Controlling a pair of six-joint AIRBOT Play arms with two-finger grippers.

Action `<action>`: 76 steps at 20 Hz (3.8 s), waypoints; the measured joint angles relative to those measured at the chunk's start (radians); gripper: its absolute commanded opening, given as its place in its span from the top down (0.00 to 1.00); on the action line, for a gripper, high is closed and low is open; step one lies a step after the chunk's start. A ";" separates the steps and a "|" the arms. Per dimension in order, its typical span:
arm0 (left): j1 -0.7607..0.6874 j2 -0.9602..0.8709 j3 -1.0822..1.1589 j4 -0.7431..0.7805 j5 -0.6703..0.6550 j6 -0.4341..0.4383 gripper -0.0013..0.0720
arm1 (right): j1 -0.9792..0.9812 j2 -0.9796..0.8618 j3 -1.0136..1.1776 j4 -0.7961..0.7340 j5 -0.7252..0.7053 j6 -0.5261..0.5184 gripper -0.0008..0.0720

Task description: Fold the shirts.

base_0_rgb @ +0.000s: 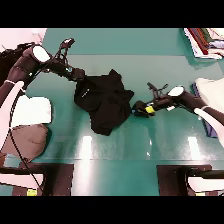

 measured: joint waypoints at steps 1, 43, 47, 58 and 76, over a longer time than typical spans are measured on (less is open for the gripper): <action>0.000 0.000 0.000 0.000 -0.003 0.000 0.94 | 0.019 -0.034 0.025 0.013 -0.011 -0.004 0.73; 0.000 0.017 -0.050 -0.046 0.029 0.011 0.94 | -0.158 -0.147 0.908 -0.650 0.379 0.280 0.97; 0.000 -0.047 -0.050 -0.046 0.098 0.024 0.50 | -0.165 -0.206 0.909 -0.649 0.332 0.280 0.92; 0.124 0.060 -0.035 0.018 -0.118 -0.016 0.16 | -0.262 -0.056 0.780 -0.650 0.383 0.236 0.49; -0.079 0.200 -0.635 -0.075 0.043 -0.065 0.95 | -0.327 0.374 0.323 -0.648 0.247 0.223 0.49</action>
